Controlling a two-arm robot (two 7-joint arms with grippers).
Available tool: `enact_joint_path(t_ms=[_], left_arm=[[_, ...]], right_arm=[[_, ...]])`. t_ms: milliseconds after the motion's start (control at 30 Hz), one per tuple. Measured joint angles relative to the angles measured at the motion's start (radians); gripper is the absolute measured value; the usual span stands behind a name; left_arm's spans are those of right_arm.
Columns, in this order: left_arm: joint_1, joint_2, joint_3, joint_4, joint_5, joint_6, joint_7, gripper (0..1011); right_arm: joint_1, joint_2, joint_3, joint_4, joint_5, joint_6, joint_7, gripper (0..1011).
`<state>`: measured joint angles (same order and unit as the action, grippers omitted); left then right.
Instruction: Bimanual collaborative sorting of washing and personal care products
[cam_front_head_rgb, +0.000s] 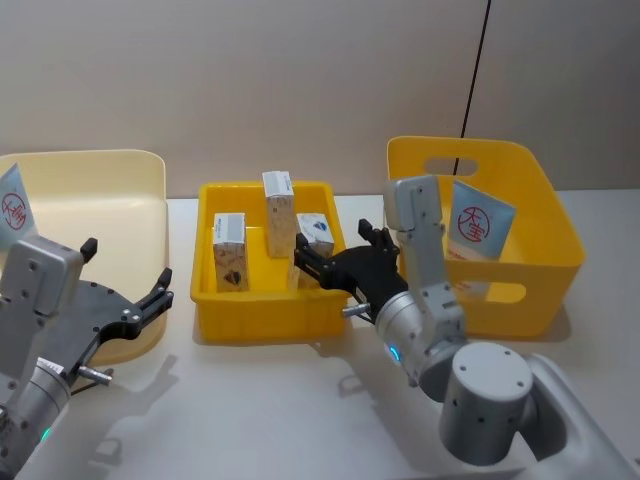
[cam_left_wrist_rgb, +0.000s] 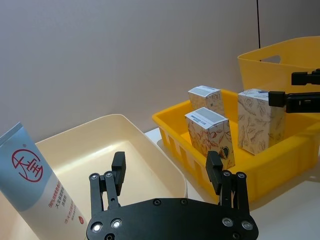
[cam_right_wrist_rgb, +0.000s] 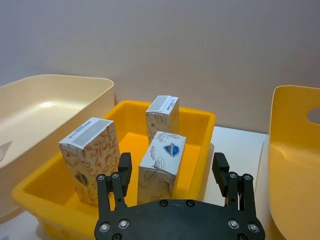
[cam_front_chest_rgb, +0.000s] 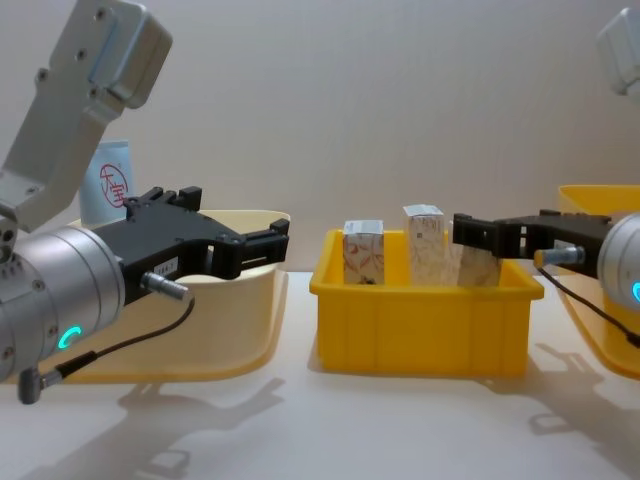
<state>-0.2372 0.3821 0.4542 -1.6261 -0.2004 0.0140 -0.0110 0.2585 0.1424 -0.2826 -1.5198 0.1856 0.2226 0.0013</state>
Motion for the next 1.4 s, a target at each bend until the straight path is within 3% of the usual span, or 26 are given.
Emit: enact_joint_path(t_ms=[933, 1300, 1400], left_arm=[[0.0, 0.0, 0.0, 0.0, 0.0, 0.0, 0.0, 1002], [0.0, 0.0, 0.0, 0.0, 0.0, 0.0, 0.0, 1002], [0.0, 0.0, 0.0, 0.0, 0.0, 0.0, 0.0, 1002]], right_arm=[[0.09, -0.073, 0.005, 0.143, -0.024, 0.009, -0.016, 993], [0.101, -0.082, 0.006, 0.16, -0.031, 0.01, -0.021, 731], [0.102, -0.083, 0.006, 0.163, -0.032, 0.011, -0.022, 605]])
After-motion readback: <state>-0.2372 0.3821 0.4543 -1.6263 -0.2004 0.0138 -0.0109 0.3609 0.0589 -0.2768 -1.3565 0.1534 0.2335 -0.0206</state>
